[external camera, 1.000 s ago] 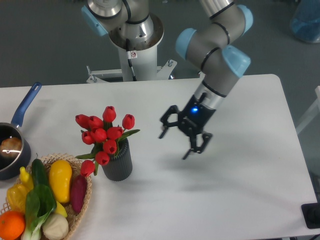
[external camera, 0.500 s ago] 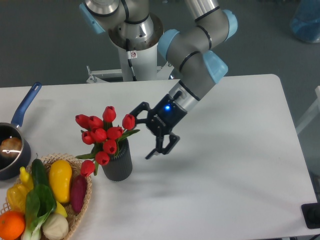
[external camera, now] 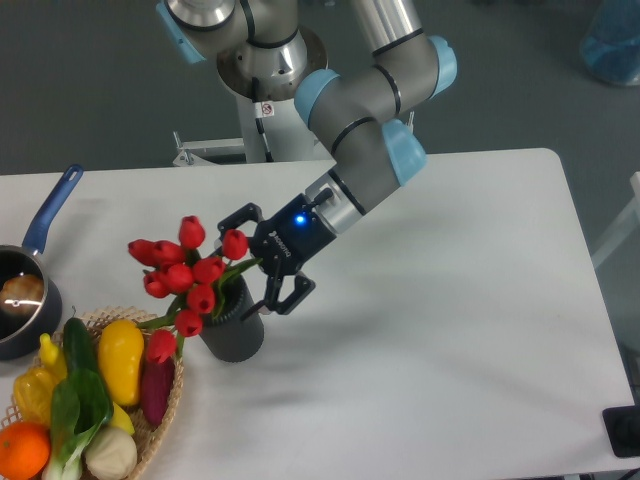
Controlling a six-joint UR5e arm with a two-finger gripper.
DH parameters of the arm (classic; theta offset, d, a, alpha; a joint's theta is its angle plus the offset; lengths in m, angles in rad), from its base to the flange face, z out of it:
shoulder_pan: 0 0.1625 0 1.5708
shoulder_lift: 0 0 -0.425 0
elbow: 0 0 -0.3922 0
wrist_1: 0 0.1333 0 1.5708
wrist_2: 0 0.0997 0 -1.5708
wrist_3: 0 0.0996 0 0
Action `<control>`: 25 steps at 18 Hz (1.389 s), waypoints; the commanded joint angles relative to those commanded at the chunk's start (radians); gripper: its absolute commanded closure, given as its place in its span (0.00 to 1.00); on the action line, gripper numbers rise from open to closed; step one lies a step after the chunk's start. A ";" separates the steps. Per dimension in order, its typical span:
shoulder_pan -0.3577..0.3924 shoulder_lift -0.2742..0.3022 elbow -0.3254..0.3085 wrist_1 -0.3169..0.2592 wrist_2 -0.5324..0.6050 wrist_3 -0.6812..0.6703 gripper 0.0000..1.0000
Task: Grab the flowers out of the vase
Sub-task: 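Close the gripper around the tulip stems just above the vase rim, then lift the gripped tulips straight up out of the black vase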
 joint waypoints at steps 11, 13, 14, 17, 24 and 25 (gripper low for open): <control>0.002 -0.006 -0.020 0.000 0.009 0.060 0.00; 0.002 -0.006 -0.020 0.000 0.009 0.066 0.31; 0.002 -0.006 -0.020 0.000 0.011 0.066 0.51; 0.005 -0.003 -0.020 0.000 0.014 0.066 0.94; 0.024 0.069 -0.009 0.002 0.009 0.054 0.95; 0.028 0.074 -0.009 0.002 0.008 0.052 0.97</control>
